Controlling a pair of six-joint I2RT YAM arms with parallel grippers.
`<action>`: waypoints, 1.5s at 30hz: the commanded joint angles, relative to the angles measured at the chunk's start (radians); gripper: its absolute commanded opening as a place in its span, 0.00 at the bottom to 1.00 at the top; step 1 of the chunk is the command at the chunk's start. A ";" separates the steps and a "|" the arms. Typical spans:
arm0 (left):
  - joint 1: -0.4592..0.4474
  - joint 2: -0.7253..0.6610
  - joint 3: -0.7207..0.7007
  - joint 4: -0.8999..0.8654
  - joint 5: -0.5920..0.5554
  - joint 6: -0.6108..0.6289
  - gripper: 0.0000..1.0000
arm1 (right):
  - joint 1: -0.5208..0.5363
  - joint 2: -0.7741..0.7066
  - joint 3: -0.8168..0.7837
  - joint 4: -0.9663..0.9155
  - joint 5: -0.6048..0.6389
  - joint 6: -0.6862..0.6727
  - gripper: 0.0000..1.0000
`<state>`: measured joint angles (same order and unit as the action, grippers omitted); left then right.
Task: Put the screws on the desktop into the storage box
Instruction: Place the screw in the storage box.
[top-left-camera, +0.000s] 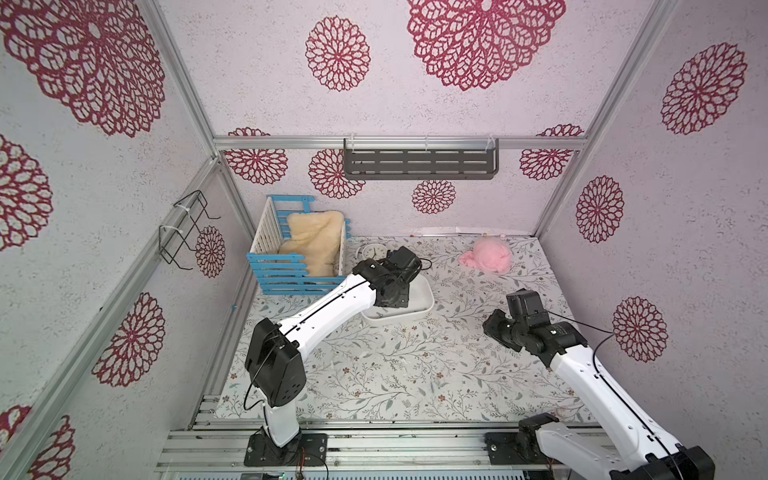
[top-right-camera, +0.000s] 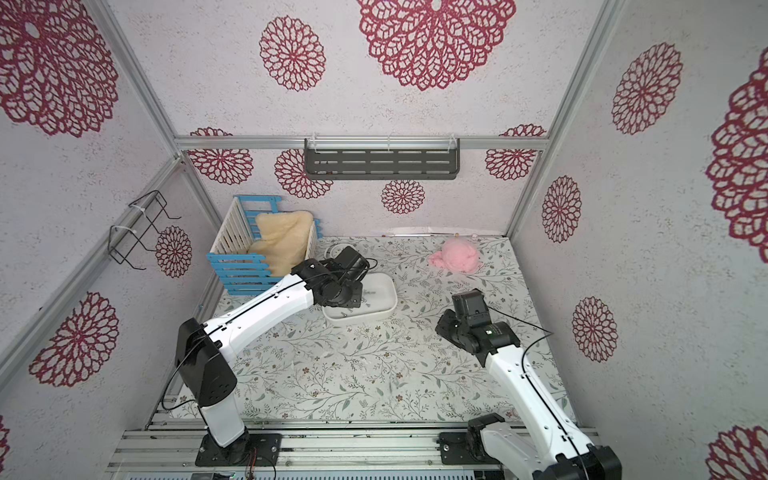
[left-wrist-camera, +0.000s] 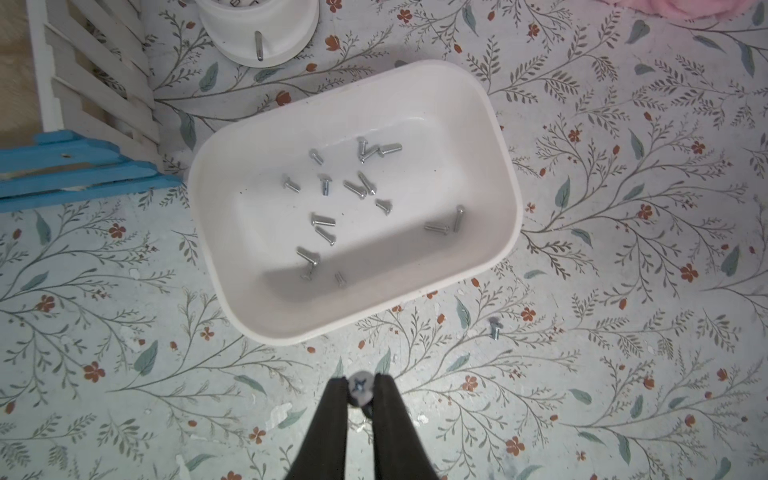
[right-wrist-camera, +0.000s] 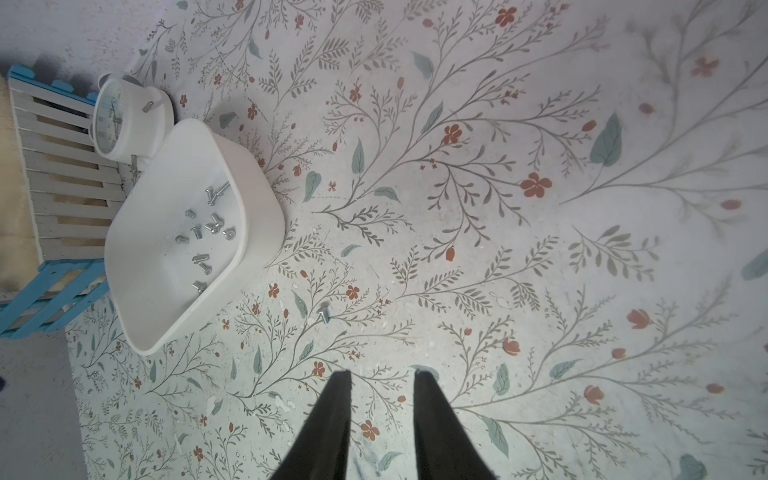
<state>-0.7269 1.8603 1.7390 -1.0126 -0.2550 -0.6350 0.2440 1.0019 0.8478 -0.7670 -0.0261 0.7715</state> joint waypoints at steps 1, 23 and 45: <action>0.051 0.086 0.034 -0.017 -0.005 0.051 0.15 | -0.005 -0.040 0.007 0.025 -0.020 0.001 0.30; 0.184 0.502 0.290 -0.019 0.058 0.081 0.17 | -0.005 -0.073 0.019 -0.026 -0.028 -0.050 0.32; 0.192 0.392 0.272 -0.017 0.073 0.076 0.38 | -0.003 -0.038 0.042 -0.025 -0.040 -0.051 0.34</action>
<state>-0.5430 2.3676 2.0216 -1.0309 -0.1886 -0.5606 0.2440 0.9627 0.8543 -0.8093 -0.0532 0.7338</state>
